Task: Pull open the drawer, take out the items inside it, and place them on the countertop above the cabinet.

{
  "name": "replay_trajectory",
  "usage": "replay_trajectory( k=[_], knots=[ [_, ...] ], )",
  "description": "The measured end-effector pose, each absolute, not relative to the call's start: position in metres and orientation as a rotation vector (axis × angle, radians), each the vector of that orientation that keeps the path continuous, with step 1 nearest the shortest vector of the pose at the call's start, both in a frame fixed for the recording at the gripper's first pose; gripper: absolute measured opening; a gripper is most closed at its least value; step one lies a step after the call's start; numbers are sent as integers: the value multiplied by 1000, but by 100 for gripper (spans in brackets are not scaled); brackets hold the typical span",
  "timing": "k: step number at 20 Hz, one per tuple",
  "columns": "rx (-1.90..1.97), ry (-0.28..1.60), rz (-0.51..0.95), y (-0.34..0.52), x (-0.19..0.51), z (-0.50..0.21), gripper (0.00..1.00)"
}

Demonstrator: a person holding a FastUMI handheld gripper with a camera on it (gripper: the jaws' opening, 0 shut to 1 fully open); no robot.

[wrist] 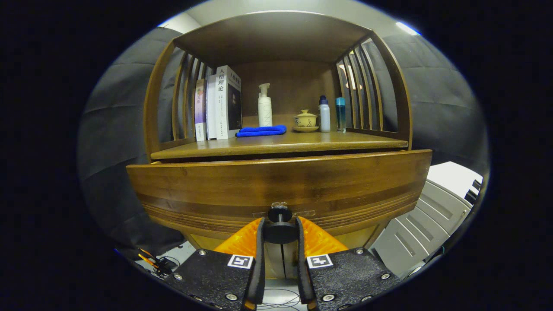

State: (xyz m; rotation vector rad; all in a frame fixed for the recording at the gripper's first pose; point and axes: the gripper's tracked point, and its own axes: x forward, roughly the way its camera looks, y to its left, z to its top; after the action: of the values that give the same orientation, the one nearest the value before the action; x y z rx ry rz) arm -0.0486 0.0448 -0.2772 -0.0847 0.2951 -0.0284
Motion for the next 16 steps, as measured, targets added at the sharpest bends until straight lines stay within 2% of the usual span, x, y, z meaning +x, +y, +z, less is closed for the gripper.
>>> replay_trajectory(
  k=[16],
  knots=[
    [-74, 331, -17, 49, -148, -278, 31]
  ],
)
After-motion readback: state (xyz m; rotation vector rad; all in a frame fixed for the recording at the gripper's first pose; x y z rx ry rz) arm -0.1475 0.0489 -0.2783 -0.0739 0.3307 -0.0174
